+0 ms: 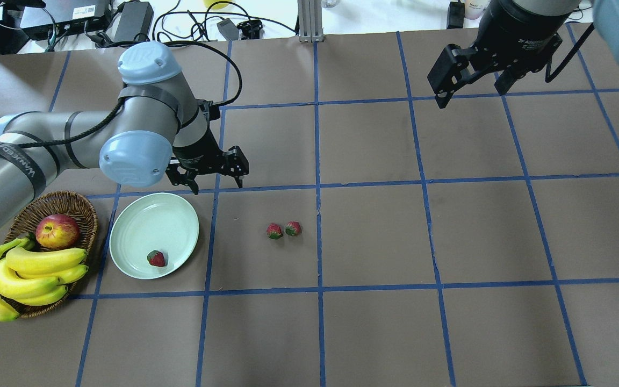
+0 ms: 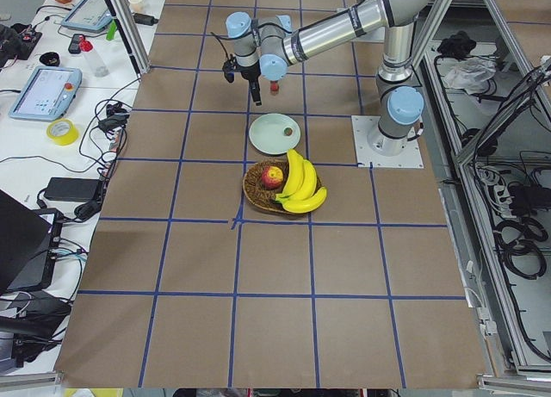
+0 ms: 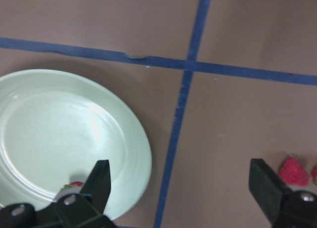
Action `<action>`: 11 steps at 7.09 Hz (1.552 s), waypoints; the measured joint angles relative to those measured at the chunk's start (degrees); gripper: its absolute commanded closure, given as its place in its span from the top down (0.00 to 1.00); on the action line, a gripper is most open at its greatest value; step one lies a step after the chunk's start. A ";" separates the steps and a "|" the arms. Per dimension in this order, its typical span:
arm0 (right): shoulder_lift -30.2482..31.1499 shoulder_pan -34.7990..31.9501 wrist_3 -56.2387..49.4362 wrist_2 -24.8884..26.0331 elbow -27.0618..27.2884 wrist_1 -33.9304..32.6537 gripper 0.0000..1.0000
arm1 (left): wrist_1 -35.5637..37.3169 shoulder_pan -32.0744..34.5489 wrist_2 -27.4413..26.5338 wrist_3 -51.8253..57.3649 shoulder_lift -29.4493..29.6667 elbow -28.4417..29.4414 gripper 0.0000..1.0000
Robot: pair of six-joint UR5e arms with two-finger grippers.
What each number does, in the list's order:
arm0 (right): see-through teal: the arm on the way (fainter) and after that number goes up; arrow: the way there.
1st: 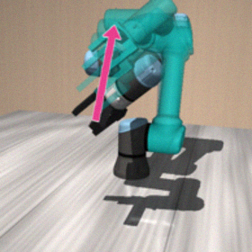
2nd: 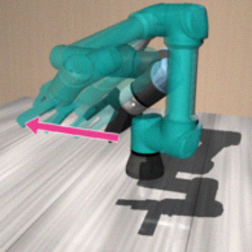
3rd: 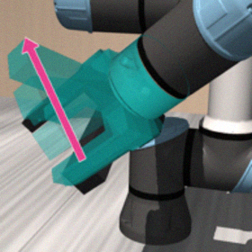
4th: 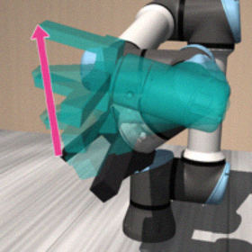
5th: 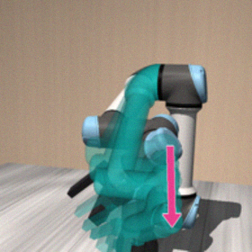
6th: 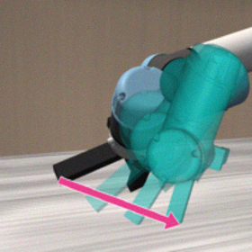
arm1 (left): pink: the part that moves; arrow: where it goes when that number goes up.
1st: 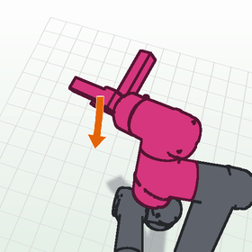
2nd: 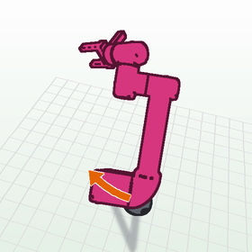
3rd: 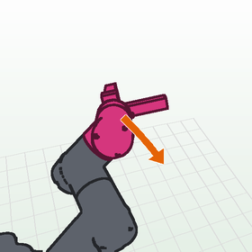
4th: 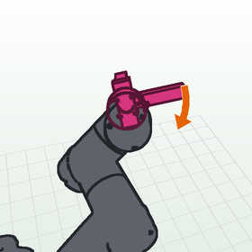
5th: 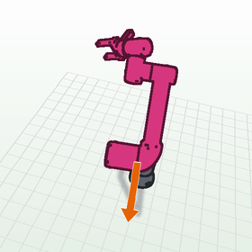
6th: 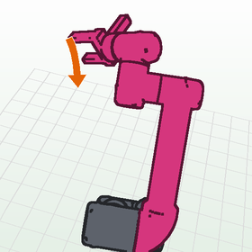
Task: Collect all strawberries into plate
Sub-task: 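Move the left gripper to the next strawberry and grasp it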
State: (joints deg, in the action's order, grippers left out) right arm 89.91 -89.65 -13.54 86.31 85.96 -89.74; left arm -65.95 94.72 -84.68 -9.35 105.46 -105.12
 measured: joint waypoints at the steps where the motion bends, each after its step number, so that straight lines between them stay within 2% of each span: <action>1: 0.00 0.00 0.00 0.00 0.00 0.00 1.00 | 3.58 1.93 3.11 -0.19 0.61 -1.53 1.00; 3: 0.00 0.00 -0.02 0.00 0.00 0.02 1.00 | 10.98 3.12 6.50 0.26 1.40 -7.28 1.00; 4: 0.00 0.00 -0.04 0.00 0.00 0.04 1.00 | 13.39 3.23 6.93 0.41 1.84 -9.46 0.97; 5: 0.00 0.00 -0.03 0.00 0.00 0.04 1.00 | 14.46 3.25 7.08 0.50 2.34 -10.47 0.88; 6: 0.00 0.00 -0.04 0.00 0.00 0.06 1.00 | 14.85 3.27 7.17 0.53 2.91 -10.95 0.72; 7: 0.00 0.00 -0.02 0.00 0.00 0.08 1.00 | 14.94 3.27 7.29 0.53 3.44 -11.21 0.45; 8: 0.00 0.00 -0.01 0.00 0.00 0.09 1.00 | 14.84 3.27 7.57 0.50 3.79 -11.35 0.32; 9: 0.00 0.00 0.00 0.00 0.00 0.09 1.00 | 14.60 3.27 8.21 0.40 3.96 -11.39 0.31; 10: 0.00 0.00 0.02 0.00 0.00 0.09 1.00 | 14.21 3.28 9.48 0.16 3.99 -11.41 0.00; 11: -0.01 0.00 0.08 0.00 0.00 0.08 1.00 | 13.81 3.28 10.82 -0.02 3.98 -11.41 0.00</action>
State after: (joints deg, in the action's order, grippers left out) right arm 89.90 -89.65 -13.46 86.31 85.96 -89.66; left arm -52.14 98.00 -73.86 -9.37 109.45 -116.53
